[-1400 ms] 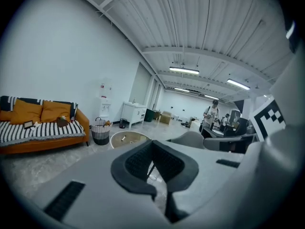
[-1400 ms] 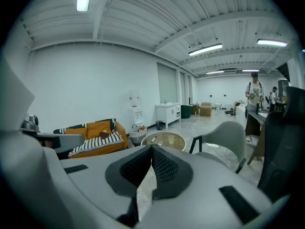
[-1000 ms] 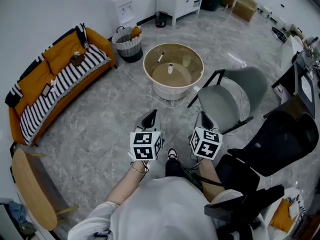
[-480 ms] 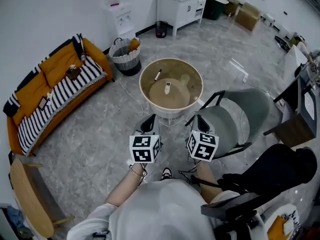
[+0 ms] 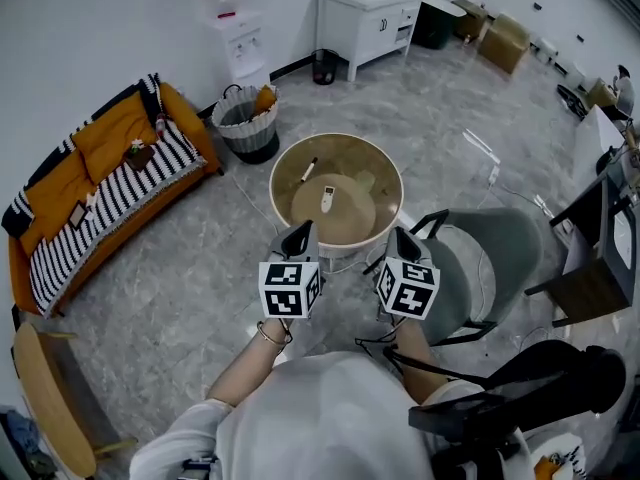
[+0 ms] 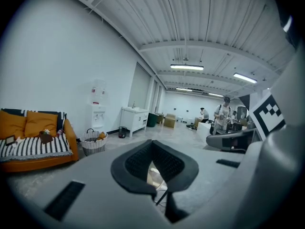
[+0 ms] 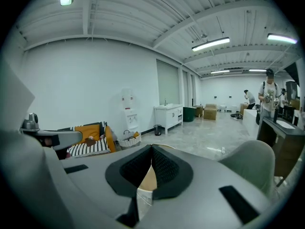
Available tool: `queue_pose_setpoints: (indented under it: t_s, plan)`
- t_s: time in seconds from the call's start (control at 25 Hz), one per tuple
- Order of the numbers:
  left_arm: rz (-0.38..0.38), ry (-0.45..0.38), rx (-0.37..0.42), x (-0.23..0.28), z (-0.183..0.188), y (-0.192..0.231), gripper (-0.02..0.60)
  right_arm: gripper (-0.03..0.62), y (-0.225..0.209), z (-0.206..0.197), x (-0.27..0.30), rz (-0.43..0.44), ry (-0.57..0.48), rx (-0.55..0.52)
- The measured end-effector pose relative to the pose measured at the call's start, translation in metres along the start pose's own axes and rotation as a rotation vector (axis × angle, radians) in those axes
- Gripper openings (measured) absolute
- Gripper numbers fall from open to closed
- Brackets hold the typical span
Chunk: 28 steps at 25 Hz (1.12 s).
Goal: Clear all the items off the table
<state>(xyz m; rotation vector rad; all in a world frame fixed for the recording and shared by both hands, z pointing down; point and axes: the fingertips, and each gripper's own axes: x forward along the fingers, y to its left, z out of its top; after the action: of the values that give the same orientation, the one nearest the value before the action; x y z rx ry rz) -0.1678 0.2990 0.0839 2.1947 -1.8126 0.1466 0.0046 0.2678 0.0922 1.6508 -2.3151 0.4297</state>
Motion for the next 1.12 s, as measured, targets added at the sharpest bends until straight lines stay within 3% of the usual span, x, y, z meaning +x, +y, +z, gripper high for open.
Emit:
queue_pose_setpoints:
  t_s: [0.32, 0.56, 0.72, 1.12]
  plan:
    - [0.02, 0.067, -0.002, 0.041, -0.017, 0.011, 0.008, 0.025, -0.013, -0.009, 0.045, 0.015, 0.044, 0.025]
    - [0.005, 0.068, 0.006, 0.087, -0.008, 0.028, 0.008, 0.025, -0.022, -0.011, 0.089, 0.003, 0.078, 0.05]
    - [-0.013, 0.058, 0.012, 0.135, 0.011, 0.047, 0.008, 0.025, -0.024, 0.012, 0.135, 0.003, 0.061, 0.085]
    - [-0.047, 0.063, 0.004, 0.262, 0.069, 0.107, 0.008, 0.025, -0.024, 0.091, 0.26, -0.016, 0.038, 0.05]
